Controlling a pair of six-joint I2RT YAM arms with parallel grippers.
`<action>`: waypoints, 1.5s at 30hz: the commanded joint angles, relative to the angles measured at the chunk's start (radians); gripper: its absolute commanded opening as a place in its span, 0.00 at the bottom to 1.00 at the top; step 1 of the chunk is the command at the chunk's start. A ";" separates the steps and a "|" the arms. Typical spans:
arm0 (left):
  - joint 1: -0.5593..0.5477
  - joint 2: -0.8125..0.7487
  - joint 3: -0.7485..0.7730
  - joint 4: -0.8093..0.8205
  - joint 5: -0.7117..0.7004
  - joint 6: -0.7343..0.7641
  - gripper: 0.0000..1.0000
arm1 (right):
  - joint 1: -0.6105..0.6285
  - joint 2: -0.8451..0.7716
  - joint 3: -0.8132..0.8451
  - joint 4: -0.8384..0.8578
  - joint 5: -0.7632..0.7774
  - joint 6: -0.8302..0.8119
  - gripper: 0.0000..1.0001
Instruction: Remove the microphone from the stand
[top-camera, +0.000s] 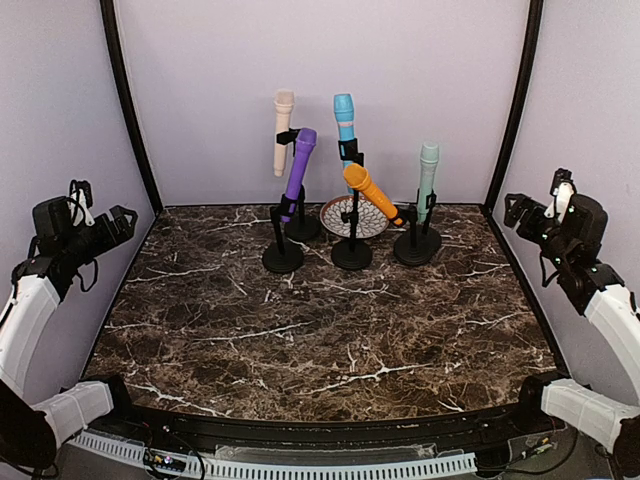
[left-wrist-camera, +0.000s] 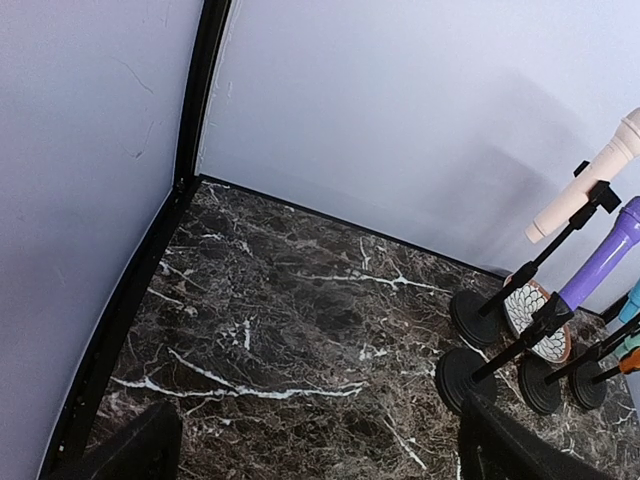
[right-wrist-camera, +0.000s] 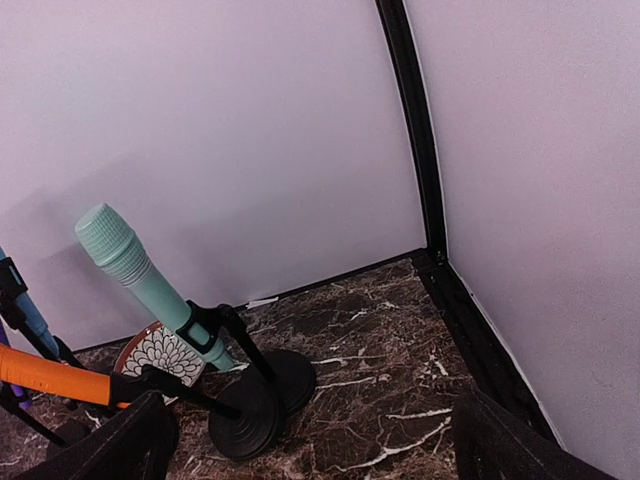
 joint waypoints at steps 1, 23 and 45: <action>0.006 -0.006 0.028 -0.016 -0.023 0.006 0.99 | -0.005 0.001 0.034 0.016 -0.050 -0.007 0.99; -0.330 0.162 0.077 0.078 0.056 0.119 0.98 | 0.211 0.185 0.199 -0.034 -0.491 -0.129 0.97; -0.560 1.029 0.599 0.344 0.334 0.216 0.67 | 0.296 0.172 0.101 0.140 -0.603 -0.035 0.99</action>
